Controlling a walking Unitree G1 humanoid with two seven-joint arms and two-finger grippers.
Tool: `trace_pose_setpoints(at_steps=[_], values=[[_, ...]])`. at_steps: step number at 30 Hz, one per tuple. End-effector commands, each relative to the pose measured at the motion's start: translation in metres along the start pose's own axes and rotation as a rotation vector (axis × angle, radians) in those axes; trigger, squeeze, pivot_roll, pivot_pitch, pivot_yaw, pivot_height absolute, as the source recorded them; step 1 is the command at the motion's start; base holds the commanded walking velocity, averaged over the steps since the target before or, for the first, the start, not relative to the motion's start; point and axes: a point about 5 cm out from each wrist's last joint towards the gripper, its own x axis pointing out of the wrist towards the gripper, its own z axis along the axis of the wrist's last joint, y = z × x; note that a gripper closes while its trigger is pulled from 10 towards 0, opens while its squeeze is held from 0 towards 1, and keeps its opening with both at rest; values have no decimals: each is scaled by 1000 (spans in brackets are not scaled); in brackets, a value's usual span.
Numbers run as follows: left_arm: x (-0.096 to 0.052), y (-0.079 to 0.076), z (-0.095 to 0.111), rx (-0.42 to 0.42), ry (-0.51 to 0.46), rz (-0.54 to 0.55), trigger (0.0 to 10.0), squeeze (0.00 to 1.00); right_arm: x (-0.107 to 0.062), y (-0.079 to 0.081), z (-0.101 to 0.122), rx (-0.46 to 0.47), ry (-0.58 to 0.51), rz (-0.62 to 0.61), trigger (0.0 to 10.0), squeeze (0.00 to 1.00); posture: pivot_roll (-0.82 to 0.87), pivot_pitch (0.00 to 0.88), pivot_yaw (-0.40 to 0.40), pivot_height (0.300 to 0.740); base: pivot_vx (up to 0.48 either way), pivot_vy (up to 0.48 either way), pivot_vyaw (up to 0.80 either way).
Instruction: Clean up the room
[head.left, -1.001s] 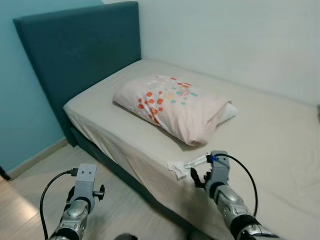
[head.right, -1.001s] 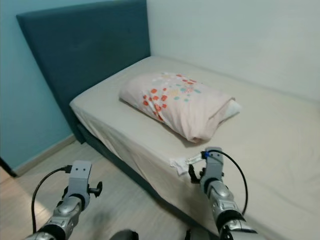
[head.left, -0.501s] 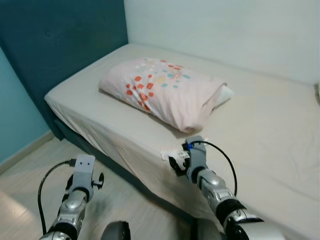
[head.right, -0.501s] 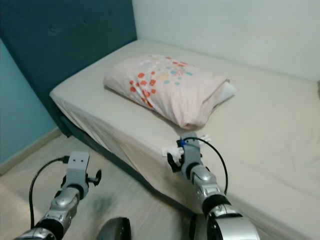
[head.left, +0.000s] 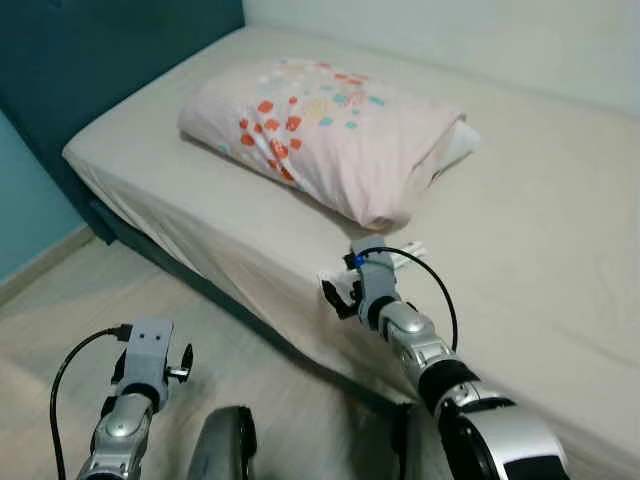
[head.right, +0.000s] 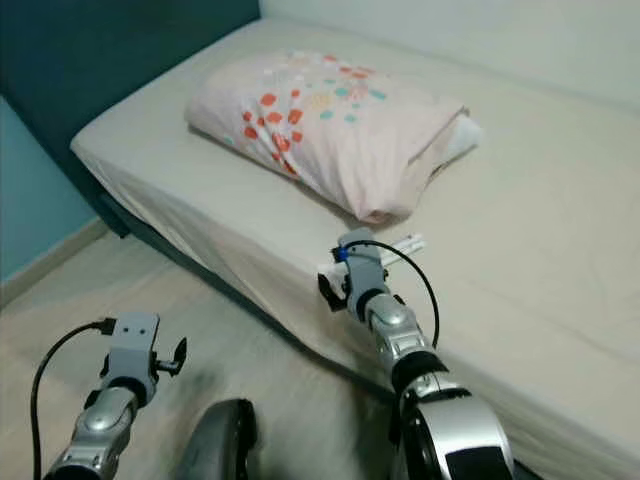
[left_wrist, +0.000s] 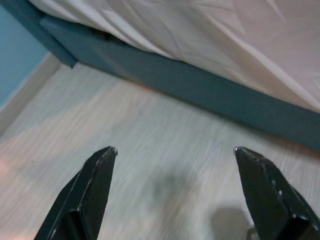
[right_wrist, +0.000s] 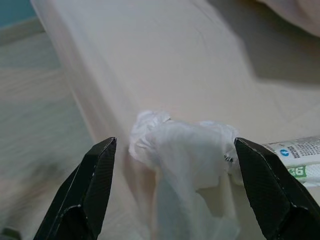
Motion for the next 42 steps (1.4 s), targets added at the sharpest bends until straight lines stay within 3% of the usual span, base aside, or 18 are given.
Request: trace_pose_setpoints(at_steps=[1,3,4,6,7,8,9,22,30,34,42], values=[[-6,5,-5,21,14,-6,10000,0,0,0,-5,-23,34,-8,10000,0,216,306,-6,520,0,0,0],[-7,5,-5,27,11,-11,10000,0,-1,-1,-7,-29,56,-10,10000,0,218,307,-7,520,0,0,0],[-8,5,-5,37,7,-17,10000,0,-1,0,-10,-33,81,-1,9059,0,218,306,-8,520,0,0,0],[-8,5,-5,44,4,-21,10000,0,-2,0,-13,-34,97,6,9059,0,217,305,-8,520,0,0,0],[-8,5,-5,45,4,-22,10000,0,-3,1,-17,-39,123,9,902,0,216,303,-9,520,0,0,0],[-8,5,-5,45,4,-22,10000,0,-3,1,-17,-39,123,9,902,0,216,303,-9,520,0,0,0],[-8,5,-4,45,6,-22,10000,0,-4,1,-21,-31,141,10,0,0,212,295,-11,520,0,0,0],[-2,-6,2,35,5,-38,10000,0,-7,-7,-27,23,142,-18,0,0,194,222,-16,520,0,0,0],[7,-16,10,20,-5,-46,10000,0,-6,-20,-6,199,8,-52,0,0,178,186,-15,520,0,0,0],[14,-24,16,12,-9,-62,10000,0,-5,-28,16,344,-135,-30,0,0,161,152,-10,520,0,0,0],[23,-33,27,1,-27,-74,10000,0,-7,-44,34,405,-243,-43,0,0,151,114,-9,520,0,0,0]])
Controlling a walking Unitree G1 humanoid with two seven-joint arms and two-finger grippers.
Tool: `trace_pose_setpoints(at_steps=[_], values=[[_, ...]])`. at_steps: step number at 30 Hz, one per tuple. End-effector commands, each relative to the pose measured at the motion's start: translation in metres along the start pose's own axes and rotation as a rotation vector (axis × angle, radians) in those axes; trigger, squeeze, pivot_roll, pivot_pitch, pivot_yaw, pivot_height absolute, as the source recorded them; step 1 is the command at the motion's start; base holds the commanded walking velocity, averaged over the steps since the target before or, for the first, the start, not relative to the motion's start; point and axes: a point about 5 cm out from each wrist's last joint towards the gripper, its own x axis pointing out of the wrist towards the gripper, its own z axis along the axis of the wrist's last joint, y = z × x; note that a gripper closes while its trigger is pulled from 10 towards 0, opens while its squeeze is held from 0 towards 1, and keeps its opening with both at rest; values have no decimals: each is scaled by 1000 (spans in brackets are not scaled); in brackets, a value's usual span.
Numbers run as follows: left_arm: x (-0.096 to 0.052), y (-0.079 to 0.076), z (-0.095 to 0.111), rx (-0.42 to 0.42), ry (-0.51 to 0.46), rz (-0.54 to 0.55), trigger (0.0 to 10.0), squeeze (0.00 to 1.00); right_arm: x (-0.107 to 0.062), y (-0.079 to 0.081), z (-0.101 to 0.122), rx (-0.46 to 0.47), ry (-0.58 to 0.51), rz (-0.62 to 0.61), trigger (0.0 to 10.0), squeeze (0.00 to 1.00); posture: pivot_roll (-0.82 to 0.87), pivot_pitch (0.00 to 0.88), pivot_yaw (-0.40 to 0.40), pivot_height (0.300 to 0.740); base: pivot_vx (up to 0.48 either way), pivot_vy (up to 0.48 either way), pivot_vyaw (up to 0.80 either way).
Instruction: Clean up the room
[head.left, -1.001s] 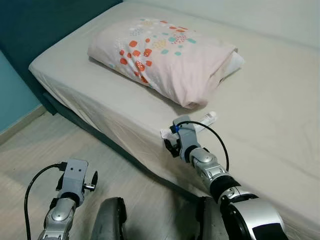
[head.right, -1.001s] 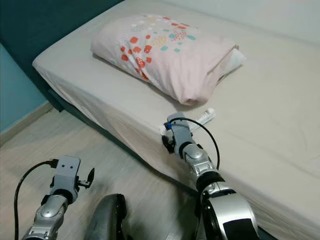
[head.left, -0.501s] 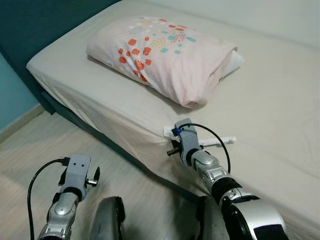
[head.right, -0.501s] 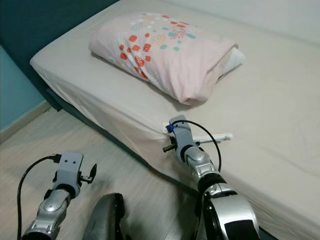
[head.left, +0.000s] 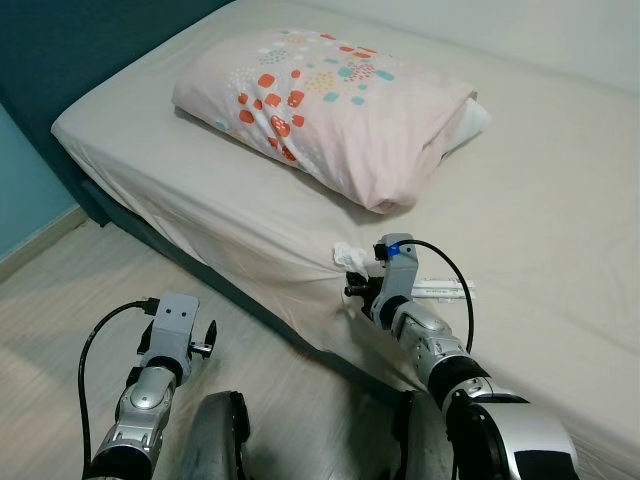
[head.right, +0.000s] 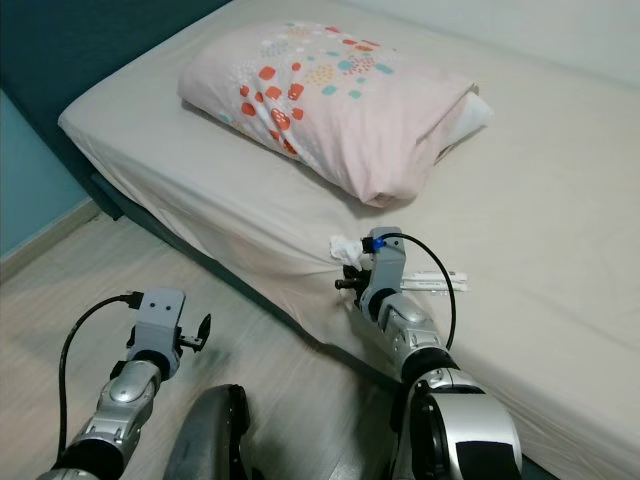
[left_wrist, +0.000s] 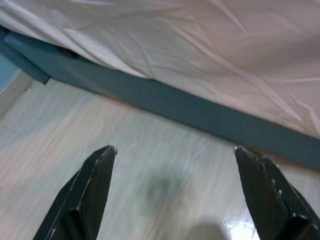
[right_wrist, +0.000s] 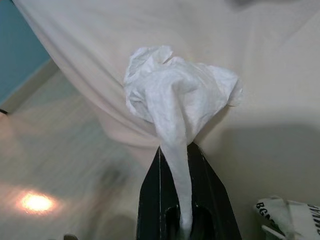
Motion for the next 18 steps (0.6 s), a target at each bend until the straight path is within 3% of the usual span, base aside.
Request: trace_pose_setpoints(at_steps=[1,9,14,17,18], values=[[0,-4,-4,-3,24,-4,10000,0,2,-7,51,27,-223,-20,0,0,149,112,-11,520,0,0,0],[4,-5,1,-19,13,1,10000,0,0,-10,64,35,-290,1,0,0,144,97,-11,520,0,0,0],[8,-6,7,-32,-7,4,10000,0,-2,-4,82,44,-377,82,0,0,136,83,-14,520,0,0,0],[9,-6,8,-34,-6,7,10000,0,-2,-3,80,9,-360,79,0,0,132,80,-16,520,0,0,0],[9,-6,8,-35,-4,8,10000,0,-1,-5,73,-57,-307,50,0,0,126,78,-16,520,0,0,0]])
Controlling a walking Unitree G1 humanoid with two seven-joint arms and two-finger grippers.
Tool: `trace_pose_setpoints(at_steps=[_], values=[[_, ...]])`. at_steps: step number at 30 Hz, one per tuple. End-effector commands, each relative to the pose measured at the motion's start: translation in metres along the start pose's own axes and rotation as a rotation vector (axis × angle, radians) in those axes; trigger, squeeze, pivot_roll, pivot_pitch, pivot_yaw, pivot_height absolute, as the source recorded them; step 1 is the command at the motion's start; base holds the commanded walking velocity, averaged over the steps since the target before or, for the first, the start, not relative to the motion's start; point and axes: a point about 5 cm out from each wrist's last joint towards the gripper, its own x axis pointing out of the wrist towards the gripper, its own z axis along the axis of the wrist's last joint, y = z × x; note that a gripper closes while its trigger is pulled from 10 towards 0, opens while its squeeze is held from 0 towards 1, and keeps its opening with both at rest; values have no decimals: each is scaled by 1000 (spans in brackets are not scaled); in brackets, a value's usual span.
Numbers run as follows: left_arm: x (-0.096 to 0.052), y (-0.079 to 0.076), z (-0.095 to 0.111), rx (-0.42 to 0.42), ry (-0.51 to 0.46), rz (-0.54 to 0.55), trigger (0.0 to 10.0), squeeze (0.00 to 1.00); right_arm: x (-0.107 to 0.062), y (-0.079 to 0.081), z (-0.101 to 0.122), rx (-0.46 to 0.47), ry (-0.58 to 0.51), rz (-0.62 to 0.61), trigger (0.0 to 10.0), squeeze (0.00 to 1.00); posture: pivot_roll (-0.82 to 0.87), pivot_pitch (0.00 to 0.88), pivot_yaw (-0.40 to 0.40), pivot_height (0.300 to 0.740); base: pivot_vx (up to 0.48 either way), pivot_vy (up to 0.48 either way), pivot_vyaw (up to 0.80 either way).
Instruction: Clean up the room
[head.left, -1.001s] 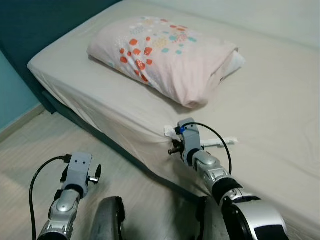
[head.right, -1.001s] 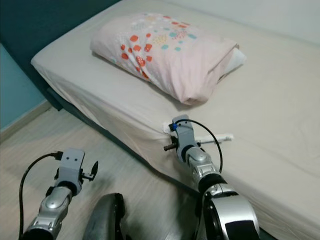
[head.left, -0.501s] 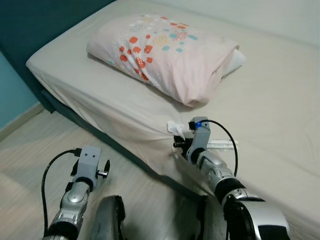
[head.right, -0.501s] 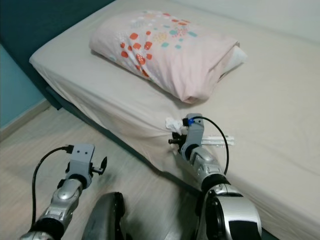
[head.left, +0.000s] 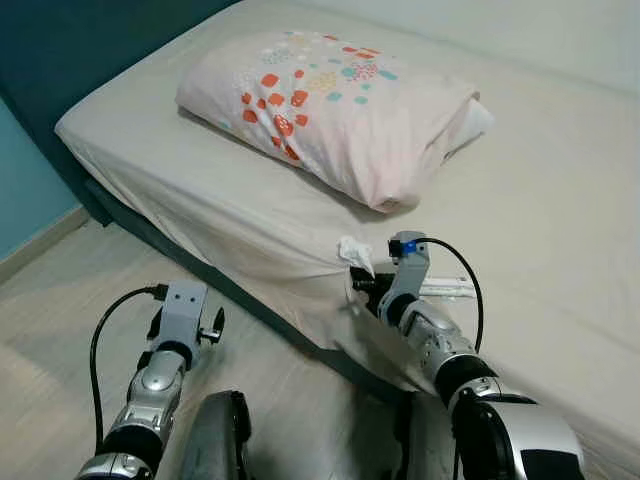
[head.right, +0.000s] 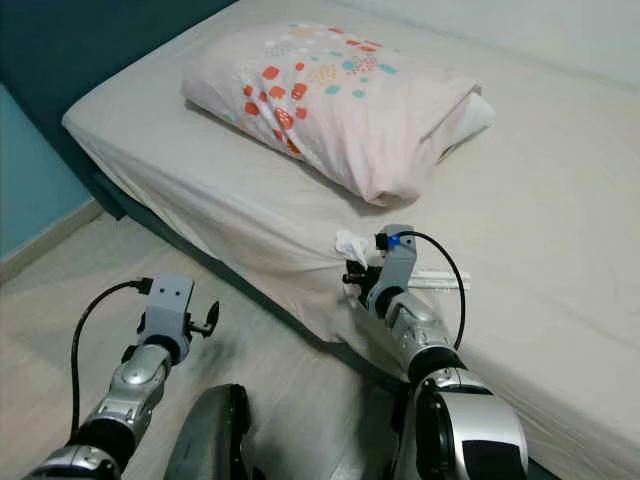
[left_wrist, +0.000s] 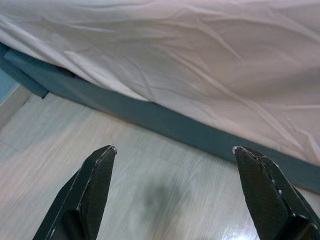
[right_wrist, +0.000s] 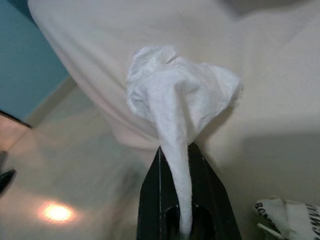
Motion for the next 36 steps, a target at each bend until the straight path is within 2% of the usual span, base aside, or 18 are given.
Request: trace_pose_setpoints(at_steps=[1,2,3,4,5,6,7,8,13,14,22,23,25,26,27,28,34,36], values=[[-5,-2,-11,-21,44,6,10000,0,3,-1,62,-136,-240,-20,0,0,126,78,-16,520,0,0,0],[-5,-2,-11,-21,44,6,10000,0,3,-1,62,-136,-240,-20,0,0,126,78,-16,520,0,0,0],[-5,-3,-12,-22,47,6,10000,0,3,-3,54,-178,-191,-47,5059,0,122,76,-15,520,0,0,0],[-5,-3,-12,-22,47,6,10000,0,3,-3,54,-178,-191,-47,5059,0,122,76,-15,520,0,0,0],[-5,-4,-13,-23,50,4,10000,0,2,-7,46,-212,-147,-85,10000,0,123,76,-16,520,0,0,0],[-5,-5,-13,-24,52,1,10000,0,0,-10,41,-233,-121,-119,10000,557,122,79,-16,520,0,0,0],[-6,-6,-14,-25,54,-1,10000,0,-1,-13,37,-248,-104,-142,10000,957,122,80,-16,520,0,0,0],[-6,-7,-15,-26,55,-2,10000,0,-2,-14,36,-257,-97,-147,10000,1000,122,80,-16,520,0,0,0],[-8,-8,-17,-27,60,-8,10000,0,-3,-18,37,-270,-97,-199,10000,1000,119,87,-16,520,0,0,0],[-9,-9,-18,-27,63,-12,10000,0,-3,-20,40,-261,-100,-215,10000,0,119,90,-16,520,0,0,0],[-11,-12,-22,-28,71,-19,10000,0,-3,-19,43,-261,-119,-219,10000,0,114,99,-22,520,0,0,0],[-11,-13,-22,-28,72,-22,10000,0,-4,-21,44,-273,-122,-232,7725,0,113,98,-23,520,0,0,0],[-11,-14,-22,-28,73,-23,10000,0,-5,-22,45,-280,-124,-243,7725,0,111,97,-24,520,0,0,0],[-11,-14,-23,-29,74,-24,10000,0,-7,-26,44,-291,-118,-266,706,0,109,96,-24,520,0,0,0],[-11,-14,-23,-29,74,-24,10000,0,-7,-26,44,-291,-118,-266,706,0,109,96,-24,520,0,0,0],[-11,-15,-23,-30,75,-26,10000,0,-9,-30,43,-294,-111,-286,0,0,107,93,-26,520,0,0,0],[-11,-16,-22,-31,75,-31,10000,0,-16,-39,40,-291,-106,-326,0,0,102,84,-26,520,0,0,0],[-9,-17,-21,-32,71,-33,10000,0,-24,-47,45,-293,-140,-336,0,0,91,74,-25,520,0,0,0]])
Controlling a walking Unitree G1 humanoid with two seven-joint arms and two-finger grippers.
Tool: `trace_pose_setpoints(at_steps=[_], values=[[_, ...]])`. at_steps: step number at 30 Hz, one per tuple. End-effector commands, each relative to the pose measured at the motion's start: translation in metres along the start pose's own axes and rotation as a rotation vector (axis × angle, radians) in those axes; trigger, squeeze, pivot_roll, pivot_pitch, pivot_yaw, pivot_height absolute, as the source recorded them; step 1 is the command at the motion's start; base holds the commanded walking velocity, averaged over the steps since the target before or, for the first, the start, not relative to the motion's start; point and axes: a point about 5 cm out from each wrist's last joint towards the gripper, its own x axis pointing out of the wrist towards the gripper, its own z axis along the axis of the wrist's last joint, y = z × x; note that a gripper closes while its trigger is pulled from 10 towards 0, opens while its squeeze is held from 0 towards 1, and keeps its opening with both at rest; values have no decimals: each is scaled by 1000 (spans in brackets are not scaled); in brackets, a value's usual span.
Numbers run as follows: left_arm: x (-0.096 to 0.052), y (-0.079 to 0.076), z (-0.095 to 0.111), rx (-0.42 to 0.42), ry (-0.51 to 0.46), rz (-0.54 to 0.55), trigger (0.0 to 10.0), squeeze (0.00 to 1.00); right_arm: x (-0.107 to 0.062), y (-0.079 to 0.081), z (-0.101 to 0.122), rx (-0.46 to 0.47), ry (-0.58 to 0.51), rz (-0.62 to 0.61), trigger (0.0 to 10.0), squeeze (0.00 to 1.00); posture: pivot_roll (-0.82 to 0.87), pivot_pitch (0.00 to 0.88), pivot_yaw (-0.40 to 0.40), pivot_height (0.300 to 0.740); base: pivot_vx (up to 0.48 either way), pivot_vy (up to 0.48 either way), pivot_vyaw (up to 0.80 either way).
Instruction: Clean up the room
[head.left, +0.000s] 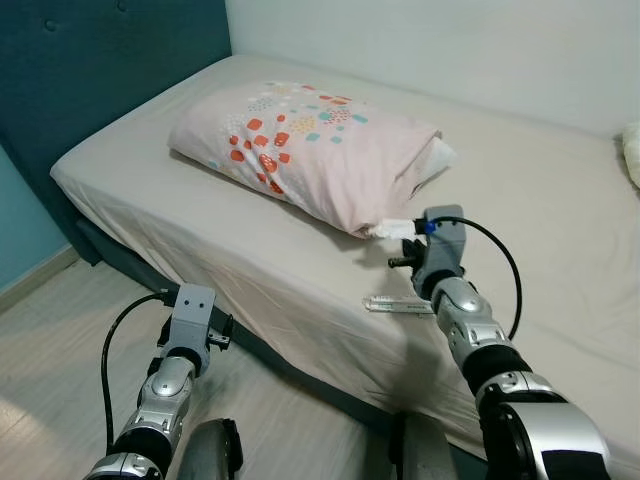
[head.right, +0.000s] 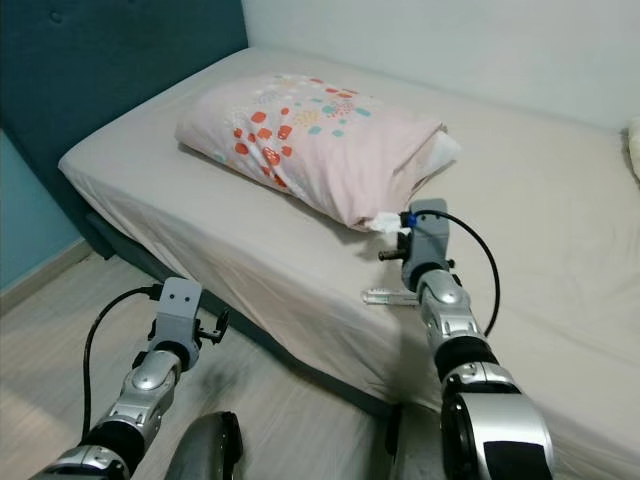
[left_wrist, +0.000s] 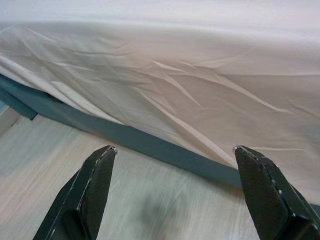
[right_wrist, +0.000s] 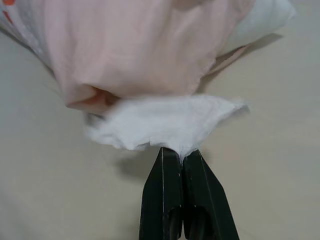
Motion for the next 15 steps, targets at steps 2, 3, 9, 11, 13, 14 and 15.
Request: trace_pose_setpoints(at_steps=[2,3,9,11,13,14,15], values=[[-2,-4,-6,-11,22,-7,10000,0,-6,-13,1,-7,-23,-10,0,0,86,73,-24,520,0,0,0],[-2,-4,-6,-11,22,-8,10000,0,-7,-15,1,-16,-23,-8,0,0,86,73,-24,520,0,0,0],[-1,-6,-5,-13,21,-14,10000,0,-18,-20,-7,-131,1,65,0,0,71,67,-23,520,0,0,0],[0,-7,-4,-18,19,-18,10000,0,-26,-23,-13,-206,32,97,0,0,66,67,-22,520,0,0,0],[0,-8,-3,-23,16,-24,10000,0,-29,-27,-16,-243,46,95,0,0,63,69,-21,520,0,0,0],[1,-10,-1,-31,7,-36,10000,0,-32,-34,-17,-275,63,64,0,0,53,70,-19,520,0,0,0],[2,-11,2,-41,-6,-52,10000,0,-36,-42,-18,-299,75,19,0,0,53,70,-19,520,0,0,0]])
